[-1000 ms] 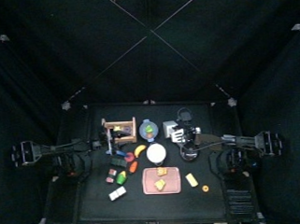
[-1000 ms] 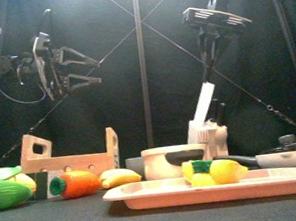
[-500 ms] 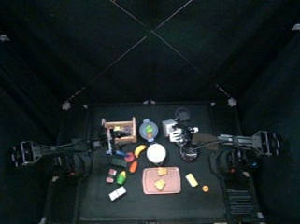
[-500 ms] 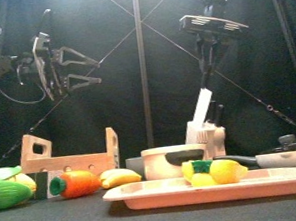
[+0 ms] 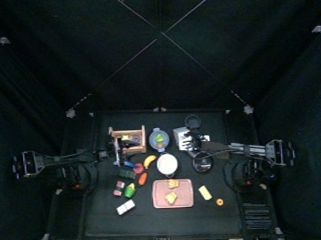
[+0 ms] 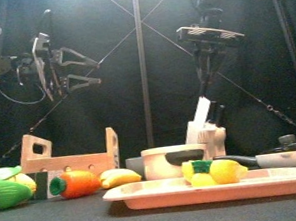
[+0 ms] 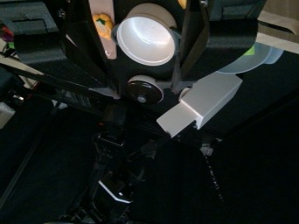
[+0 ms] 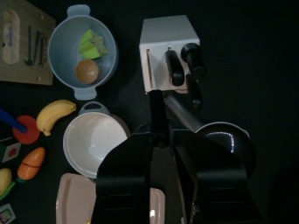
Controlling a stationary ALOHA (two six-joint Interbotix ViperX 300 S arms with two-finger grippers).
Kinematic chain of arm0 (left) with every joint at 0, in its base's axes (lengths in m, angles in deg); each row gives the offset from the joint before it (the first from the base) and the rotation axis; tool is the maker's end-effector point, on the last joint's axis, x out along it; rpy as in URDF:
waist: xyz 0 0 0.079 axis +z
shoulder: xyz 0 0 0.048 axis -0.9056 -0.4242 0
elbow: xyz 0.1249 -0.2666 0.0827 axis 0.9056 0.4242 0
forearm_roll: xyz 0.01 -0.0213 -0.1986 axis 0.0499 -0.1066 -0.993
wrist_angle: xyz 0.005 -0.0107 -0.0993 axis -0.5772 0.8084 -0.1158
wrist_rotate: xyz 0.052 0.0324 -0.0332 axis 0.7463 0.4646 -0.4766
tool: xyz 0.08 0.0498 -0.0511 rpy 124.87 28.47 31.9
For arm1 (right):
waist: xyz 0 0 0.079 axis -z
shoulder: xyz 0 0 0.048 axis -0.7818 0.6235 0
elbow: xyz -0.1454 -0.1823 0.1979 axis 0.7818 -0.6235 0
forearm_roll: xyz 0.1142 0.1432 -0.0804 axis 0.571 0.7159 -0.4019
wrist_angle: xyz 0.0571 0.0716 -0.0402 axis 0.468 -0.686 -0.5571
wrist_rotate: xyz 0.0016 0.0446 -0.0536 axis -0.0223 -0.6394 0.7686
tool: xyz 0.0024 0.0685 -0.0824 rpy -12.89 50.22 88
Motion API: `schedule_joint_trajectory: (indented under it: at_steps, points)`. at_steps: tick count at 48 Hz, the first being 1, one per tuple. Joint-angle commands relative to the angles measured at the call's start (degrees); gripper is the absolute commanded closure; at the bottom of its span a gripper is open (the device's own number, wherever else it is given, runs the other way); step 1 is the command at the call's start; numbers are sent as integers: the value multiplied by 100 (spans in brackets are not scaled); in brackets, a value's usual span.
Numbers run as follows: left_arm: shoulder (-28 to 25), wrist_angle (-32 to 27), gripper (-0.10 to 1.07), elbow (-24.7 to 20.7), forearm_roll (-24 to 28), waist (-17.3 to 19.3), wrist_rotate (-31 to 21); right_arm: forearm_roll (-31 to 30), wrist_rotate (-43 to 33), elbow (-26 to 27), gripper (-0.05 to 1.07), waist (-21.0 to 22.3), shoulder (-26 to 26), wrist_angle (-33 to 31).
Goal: Place cleaver back in holder
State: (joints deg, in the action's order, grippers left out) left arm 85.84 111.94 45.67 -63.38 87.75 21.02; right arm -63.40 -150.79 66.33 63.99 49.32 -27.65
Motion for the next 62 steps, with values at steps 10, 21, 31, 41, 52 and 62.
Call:
schedule_joint_trajectory:
  at_steps: [10, 21, 31, 41, 52, 62]
  points:
    - [18, 18, 10, -35, -9, 18, 9, -114, 35, 105, 51, 167, 123, 316]
    - [18, 18, 10, -26, -9, 9, 0, -334, 53, 70, 46, 123, 193, 483]
    - [18, 26, 10, -26, -9, 9, 0, -519, 9, -70, 35, 114, 193, 492]
    - [18, 18, 10, -26, -9, 9, 0, -554, 0, -141, 29, 105, 202, 571]
    - [18, 18, 10, -18, -9, 9, 0, -571, -18, -132, 29, 141, 264, 888]
    - [18, 18, 10, 18, -9, 18, 0, -545, -9, -123, 29, 141, 290, 905]
